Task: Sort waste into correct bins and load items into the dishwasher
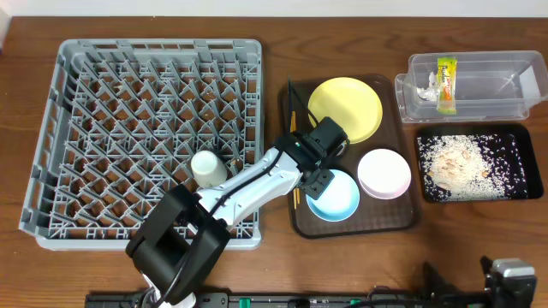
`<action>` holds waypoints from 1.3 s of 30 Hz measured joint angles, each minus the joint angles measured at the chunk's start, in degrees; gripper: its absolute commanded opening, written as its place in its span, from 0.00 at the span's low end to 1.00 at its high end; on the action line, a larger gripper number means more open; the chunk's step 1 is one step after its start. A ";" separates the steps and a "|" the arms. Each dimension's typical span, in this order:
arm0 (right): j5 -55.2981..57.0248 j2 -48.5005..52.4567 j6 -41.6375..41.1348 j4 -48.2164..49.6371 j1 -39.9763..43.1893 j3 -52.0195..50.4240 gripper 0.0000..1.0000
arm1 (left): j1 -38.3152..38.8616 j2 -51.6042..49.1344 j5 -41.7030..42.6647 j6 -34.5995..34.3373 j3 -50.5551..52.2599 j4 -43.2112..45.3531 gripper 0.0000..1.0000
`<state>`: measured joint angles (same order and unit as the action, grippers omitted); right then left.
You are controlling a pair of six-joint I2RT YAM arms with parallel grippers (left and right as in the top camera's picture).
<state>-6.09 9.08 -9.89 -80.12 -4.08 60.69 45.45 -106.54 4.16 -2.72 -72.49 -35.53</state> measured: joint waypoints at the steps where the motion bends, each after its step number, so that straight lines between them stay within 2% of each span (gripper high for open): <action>1: -0.35 -0.22 -0.24 0.74 0.00 -1.05 0.99 | 0.00 0.00 0.00 0.00 0.00 0.02 0.57; 6: -1.16 -0.22 -2.34 9.70 0.00 -6.93 0.99 | 0.00 0.00 0.00 0.00 0.00 0.02 0.57; 12: 2.56 -0.20 -3.58 25.88 0.00 -15.10 0.99 | 0.00 0.00 0.02 0.00 0.00 0.04 0.57; 19: 14.67 -0.20 -3.78 29.44 0.00 -24.50 0.99 | 0.00 0.00 0.04 -0.02 0.00 0.02 0.57; 24: 19.02 -0.20 -3.21 31.10 0.00 -26.49 0.99 | 0.00 0.00 0.02 0.00 0.00 0.02 0.56; 26: 18.49 -0.20 0.55 31.30 0.00 -26.49 0.99 | 0.00 0.00 0.02 0.00 0.00 0.00 0.57; 30: 12.31 -0.20 14.38 31.36 0.00 -26.49 0.99 | 0.00 0.00 0.02 0.00 0.00 0.02 0.56; 33: 8.24 -0.20 21.79 31.54 0.00 -26.49 0.99 | 0.00 0.00 0.02 0.00 0.00 0.02 0.56; 38: 5.42 -0.20 27.12 30.88 0.00 -26.49 0.99 | 0.00 0.00 0.02 -0.02 0.00 0.02 0.55; 39: 5.20 -0.20 27.52 30.71 0.00 -26.49 0.99 | 0.00 0.00 0.02 -0.02 0.00 0.02 0.53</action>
<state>-0.89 8.88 17.63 -49.41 -4.08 34.20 45.45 -106.54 4.19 -2.74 -72.49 -35.51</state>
